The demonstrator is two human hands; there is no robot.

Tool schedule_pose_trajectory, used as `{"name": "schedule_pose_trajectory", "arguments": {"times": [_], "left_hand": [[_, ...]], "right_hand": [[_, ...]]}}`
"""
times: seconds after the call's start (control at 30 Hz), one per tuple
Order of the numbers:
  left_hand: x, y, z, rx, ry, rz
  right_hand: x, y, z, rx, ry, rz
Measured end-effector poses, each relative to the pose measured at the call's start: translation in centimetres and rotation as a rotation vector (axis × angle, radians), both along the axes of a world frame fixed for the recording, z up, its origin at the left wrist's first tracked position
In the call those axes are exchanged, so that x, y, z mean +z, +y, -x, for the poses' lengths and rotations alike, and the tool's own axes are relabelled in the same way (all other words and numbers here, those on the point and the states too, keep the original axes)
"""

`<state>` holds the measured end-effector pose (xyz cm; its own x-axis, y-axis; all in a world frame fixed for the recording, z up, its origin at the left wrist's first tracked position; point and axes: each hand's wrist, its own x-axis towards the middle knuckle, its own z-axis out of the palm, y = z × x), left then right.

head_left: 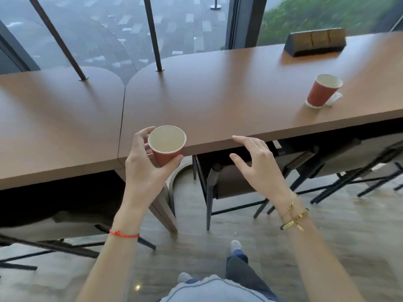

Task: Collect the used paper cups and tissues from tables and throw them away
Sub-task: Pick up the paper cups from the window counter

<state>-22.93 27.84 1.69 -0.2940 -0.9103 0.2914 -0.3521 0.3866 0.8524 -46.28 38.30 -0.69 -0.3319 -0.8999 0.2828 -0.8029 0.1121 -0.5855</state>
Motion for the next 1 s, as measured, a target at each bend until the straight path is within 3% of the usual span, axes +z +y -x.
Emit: {"name": "schedule_pose_trajectory", "arguments": {"times": [0.27, 0.6, 0.8, 1.0], "left_hand": [[0.1, 1.4, 12.8, -0.122, -0.015, 0.026], [0.2, 2.7, 29.3, -0.091, 0.019, 0.008], [-0.1, 2.7, 34.0, -0.068, -0.018, 0.017], [-0.7, 2.0, 34.8, -0.044, -0.064, 0.017]], "right_hand": [[0.2, 3.0, 12.3, -0.167, 0.006, 0.038], [1.1, 3.3, 31.5, -0.319, 0.064, 0.069], [-0.8, 1.1, 38.0, -0.306, 0.073, -0.066], [-2.5, -1.6, 39.2, -0.274, 0.100, -0.108]]}}
